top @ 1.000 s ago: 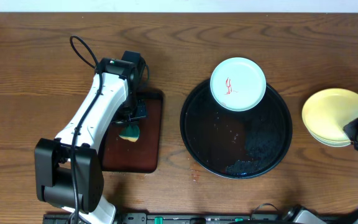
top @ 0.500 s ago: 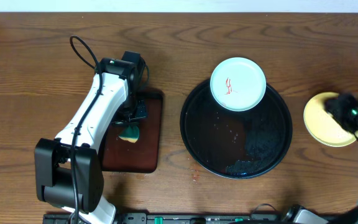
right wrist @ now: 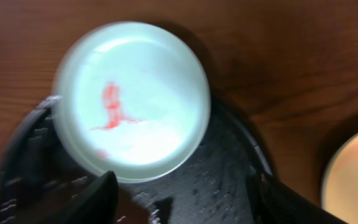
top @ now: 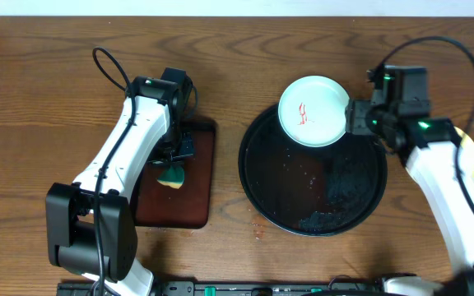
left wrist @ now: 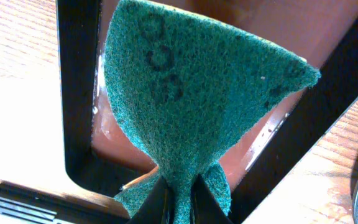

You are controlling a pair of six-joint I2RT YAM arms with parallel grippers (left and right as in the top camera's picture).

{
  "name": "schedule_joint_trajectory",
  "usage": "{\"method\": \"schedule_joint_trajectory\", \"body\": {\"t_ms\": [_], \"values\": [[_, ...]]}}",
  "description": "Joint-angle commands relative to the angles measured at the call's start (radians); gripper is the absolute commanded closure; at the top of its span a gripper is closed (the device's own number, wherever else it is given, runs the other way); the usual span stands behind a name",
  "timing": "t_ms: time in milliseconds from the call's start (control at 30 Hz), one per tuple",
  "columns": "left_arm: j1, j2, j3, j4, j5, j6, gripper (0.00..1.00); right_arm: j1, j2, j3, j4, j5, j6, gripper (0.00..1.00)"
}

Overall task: Clean dirty plates on tray and stack at the side
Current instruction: 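Reach the right gripper to the remaining pale green plate and pull it to tray center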

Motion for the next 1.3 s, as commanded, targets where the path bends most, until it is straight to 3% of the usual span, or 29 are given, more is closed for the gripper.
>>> {"method": "schedule_joint_trajectory", "body": {"t_ms": [0,167,367,567,700,967,1267], "values": [[0.005,-0.001,-0.002,-0.005,-0.005,0.006,0.92,0.002,0.103,0.001,0.041,0.125,-0.023,0.39],[0.005,-0.001,-0.002,-0.005,-0.005,0.006,0.92,0.001,0.237,0.001,0.129,0.067,-0.016,0.49],[0.005,-0.001,-0.002,-0.006,-0.005,0.006,0.92,-0.002,0.334,0.001,0.171,0.068,0.042,0.74],[0.005,-0.001,-0.002,-0.01,-0.005,0.006,0.92,-0.002,0.406,0.001,0.179,0.074,0.099,0.77],[0.005,-0.001,-0.002,-0.01,-0.005,0.006,0.92,-0.001,0.428,0.001,0.177,0.072,0.105,0.99],[0.005,-0.001,-0.002,-0.017,-0.005,0.007,0.92,-0.001,0.256,0.014,0.091,0.074,0.097,0.99],[0.005,-0.001,-0.002,-0.017,-0.005,0.006,0.92,0.002,0.066,0.013,-0.201,-0.014,0.097,0.99]]}}
